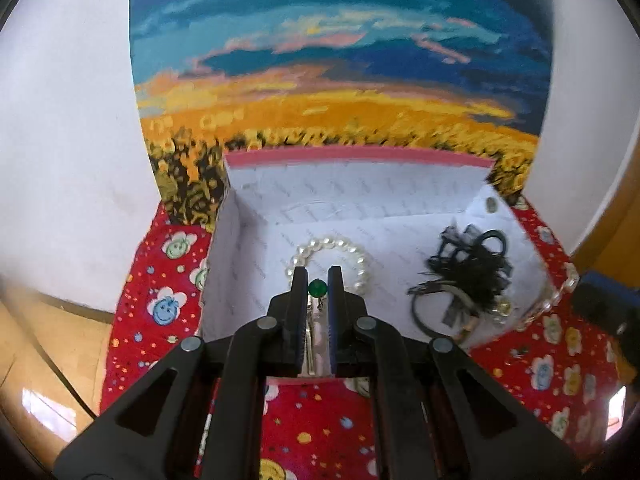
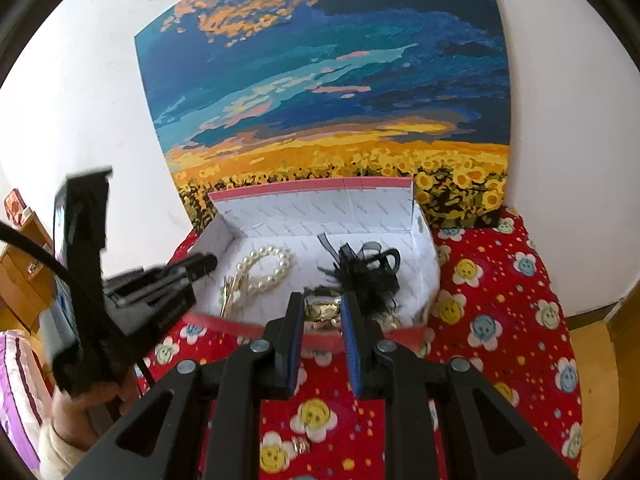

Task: Organize jewelry
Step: 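Lower the pin and brooch into the pink box and open both tools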

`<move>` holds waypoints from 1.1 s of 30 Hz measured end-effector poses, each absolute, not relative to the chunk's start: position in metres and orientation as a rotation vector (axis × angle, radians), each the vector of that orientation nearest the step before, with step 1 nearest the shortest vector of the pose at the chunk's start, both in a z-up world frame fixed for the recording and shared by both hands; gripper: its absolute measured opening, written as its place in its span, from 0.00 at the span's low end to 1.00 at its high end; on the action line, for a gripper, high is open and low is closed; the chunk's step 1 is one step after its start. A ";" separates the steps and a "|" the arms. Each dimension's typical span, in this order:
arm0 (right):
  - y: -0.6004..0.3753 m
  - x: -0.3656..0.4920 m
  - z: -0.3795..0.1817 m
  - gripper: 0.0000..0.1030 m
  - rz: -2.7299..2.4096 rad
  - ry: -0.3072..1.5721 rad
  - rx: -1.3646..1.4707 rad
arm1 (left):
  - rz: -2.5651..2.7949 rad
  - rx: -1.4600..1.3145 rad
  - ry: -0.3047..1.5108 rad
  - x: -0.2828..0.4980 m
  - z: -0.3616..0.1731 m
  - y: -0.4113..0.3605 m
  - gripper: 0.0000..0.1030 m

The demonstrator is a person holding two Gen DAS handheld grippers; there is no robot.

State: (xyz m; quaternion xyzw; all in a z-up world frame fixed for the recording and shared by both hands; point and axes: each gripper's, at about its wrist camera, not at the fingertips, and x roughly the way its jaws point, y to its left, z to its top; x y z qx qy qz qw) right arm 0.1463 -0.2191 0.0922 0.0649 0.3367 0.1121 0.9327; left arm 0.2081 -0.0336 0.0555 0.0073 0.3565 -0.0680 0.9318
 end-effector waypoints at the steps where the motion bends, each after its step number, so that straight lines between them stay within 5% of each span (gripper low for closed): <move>1: -0.218 0.151 0.091 0.20 0.230 0.689 0.134 | -0.137 0.002 0.739 0.211 0.052 -0.032 0.01; 33: -0.189 0.218 0.034 0.24 0.217 0.827 0.159 | -0.104 -0.017 0.780 0.223 0.020 -0.025 0.02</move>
